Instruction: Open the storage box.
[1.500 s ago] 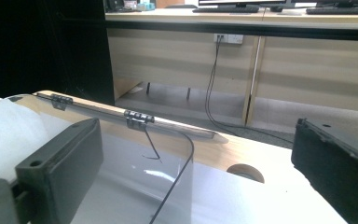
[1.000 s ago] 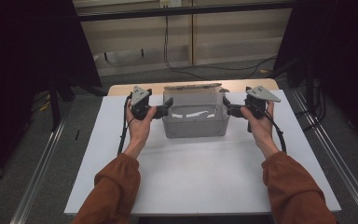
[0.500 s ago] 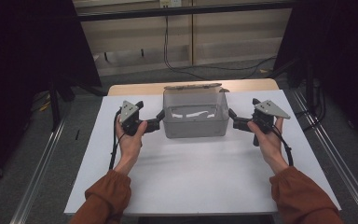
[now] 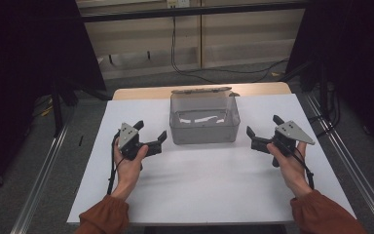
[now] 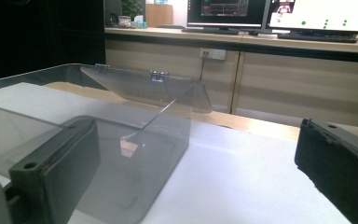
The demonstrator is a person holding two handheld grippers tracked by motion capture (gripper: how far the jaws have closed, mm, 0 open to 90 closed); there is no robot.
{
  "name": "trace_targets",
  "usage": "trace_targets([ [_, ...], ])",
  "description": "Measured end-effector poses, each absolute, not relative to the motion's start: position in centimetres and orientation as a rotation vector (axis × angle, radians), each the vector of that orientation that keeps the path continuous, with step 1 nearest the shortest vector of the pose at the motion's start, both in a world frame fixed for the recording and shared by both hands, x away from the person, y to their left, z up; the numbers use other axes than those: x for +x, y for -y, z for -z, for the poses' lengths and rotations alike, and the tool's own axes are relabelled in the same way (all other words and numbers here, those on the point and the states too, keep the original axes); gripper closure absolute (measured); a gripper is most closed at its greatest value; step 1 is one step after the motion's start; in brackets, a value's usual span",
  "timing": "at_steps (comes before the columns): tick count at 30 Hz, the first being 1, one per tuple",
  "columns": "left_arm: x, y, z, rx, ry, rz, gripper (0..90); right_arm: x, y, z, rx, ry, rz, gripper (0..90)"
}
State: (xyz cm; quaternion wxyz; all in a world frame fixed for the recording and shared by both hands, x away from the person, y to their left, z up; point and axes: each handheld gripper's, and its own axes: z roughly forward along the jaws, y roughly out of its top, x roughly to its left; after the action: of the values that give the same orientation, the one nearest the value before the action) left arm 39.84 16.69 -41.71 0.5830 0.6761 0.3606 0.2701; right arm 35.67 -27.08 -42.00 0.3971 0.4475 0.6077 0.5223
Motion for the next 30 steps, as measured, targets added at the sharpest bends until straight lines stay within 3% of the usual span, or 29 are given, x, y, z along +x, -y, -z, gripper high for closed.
trace_targets([
  [25, 32.8, -20.1, 43.2, 1.544, -0.94, -0.74, 2.8, 27.8, 29.9, 44.2, 1.191, -1.457, -1.263, 0.0],
  [30, 32.8, -20.4, 43.5, 1.548, -0.958, -0.736, 2.9, 27.1, 30.0, 44.4, 1.172, -1.45, -1.277, 0.0],
])
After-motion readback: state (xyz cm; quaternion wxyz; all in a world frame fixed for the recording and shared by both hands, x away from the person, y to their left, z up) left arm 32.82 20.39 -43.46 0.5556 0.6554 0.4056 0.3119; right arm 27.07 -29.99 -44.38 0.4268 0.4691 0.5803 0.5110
